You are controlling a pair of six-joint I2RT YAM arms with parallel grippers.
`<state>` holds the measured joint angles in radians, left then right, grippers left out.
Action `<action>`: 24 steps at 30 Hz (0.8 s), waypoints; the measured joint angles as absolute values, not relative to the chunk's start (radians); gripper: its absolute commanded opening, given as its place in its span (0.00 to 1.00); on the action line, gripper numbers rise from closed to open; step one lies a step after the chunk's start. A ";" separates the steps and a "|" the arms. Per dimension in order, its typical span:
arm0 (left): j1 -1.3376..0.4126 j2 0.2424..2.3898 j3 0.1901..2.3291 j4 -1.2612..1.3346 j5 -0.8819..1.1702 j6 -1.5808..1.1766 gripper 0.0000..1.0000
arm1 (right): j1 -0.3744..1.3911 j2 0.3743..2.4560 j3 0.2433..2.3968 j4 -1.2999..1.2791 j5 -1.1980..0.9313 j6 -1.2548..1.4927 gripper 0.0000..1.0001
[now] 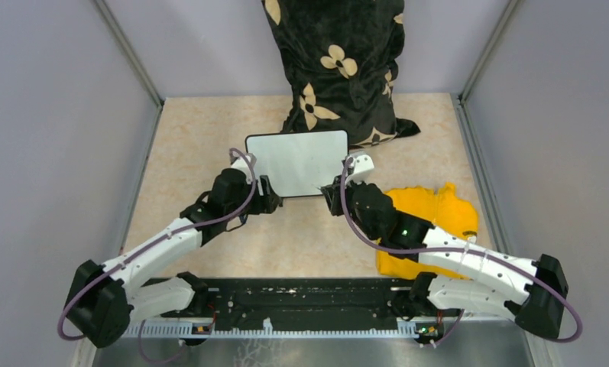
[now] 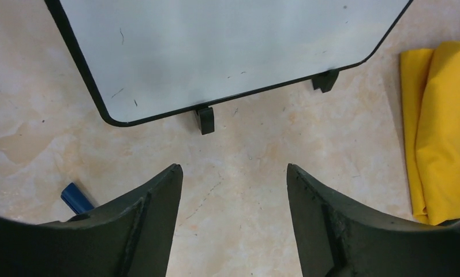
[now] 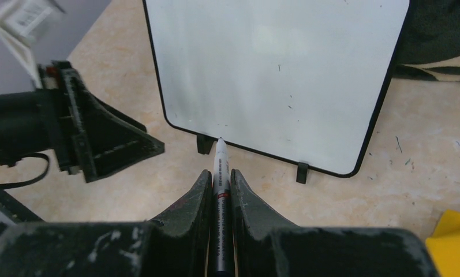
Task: Write a sentence on the whiteboard
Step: Move the whiteboard stand to the center of the board.
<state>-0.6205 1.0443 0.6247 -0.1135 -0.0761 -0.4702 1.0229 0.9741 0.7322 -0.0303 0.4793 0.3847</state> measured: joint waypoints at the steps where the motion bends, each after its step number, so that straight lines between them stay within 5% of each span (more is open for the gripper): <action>1: -0.620 1.079 0.631 -0.114 -0.069 -0.475 0.66 | 1.023 0.963 0.732 -0.030 0.474 0.384 0.00; 24: -0.701 1.517 0.796 -0.143 -0.220 -0.560 0.48 | 1.023 0.723 0.713 -0.108 0.496 0.337 0.00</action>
<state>-0.7006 1.5169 0.7956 -0.1429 -0.2203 -0.5598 1.0229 0.7231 0.7128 -0.1078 0.4965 0.3374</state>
